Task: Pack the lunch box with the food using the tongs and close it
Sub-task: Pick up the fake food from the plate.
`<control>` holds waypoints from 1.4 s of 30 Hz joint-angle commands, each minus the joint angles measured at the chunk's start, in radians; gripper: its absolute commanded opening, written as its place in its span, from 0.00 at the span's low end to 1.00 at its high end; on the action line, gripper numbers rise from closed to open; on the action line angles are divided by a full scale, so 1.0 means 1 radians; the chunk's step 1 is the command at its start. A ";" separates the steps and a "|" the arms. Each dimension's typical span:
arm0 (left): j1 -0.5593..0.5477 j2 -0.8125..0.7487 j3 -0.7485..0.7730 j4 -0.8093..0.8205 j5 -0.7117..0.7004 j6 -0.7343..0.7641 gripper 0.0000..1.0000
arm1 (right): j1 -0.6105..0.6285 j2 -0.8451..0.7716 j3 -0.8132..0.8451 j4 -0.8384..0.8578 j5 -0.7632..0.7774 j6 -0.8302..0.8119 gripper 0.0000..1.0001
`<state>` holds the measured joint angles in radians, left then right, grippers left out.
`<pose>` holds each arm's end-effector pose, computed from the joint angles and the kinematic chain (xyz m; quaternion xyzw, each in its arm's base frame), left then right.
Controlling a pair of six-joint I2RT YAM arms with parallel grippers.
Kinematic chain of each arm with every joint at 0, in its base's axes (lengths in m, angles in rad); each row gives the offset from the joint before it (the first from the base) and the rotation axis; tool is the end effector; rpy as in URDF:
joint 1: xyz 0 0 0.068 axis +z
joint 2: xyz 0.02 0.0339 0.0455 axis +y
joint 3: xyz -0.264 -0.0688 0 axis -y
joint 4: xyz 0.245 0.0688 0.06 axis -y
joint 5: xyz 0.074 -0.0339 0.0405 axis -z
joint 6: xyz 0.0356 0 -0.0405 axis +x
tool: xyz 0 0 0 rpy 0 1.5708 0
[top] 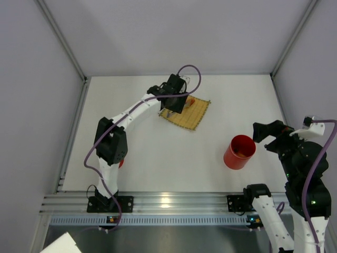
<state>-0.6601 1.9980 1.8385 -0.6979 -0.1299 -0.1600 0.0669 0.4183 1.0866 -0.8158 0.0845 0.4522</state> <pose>0.3601 -0.2737 0.2915 0.2094 0.9116 -0.0831 0.3438 0.0423 -0.0002 0.4036 0.1719 0.7373 0.1365 0.6389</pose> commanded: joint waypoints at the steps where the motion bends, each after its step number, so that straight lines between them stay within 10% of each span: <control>1: 0.002 0.013 0.041 0.089 0.026 0.050 0.54 | -0.012 0.017 0.022 0.007 0.000 -0.015 1.00; 21: 0.004 0.116 0.076 0.103 -0.005 0.073 0.52 | -0.012 0.022 0.012 0.009 0.001 -0.026 0.99; 29: 0.002 0.105 0.068 0.098 0.007 0.065 0.30 | -0.012 0.014 0.007 0.006 0.001 -0.024 0.99; 42: 0.002 -0.021 0.038 0.064 -0.002 0.028 0.24 | -0.012 0.008 -0.010 0.014 -0.005 -0.017 0.99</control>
<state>-0.6582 2.0892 1.8706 -0.6460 -0.1234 -0.1108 0.0669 0.4286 1.0863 -0.8154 0.0841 0.4450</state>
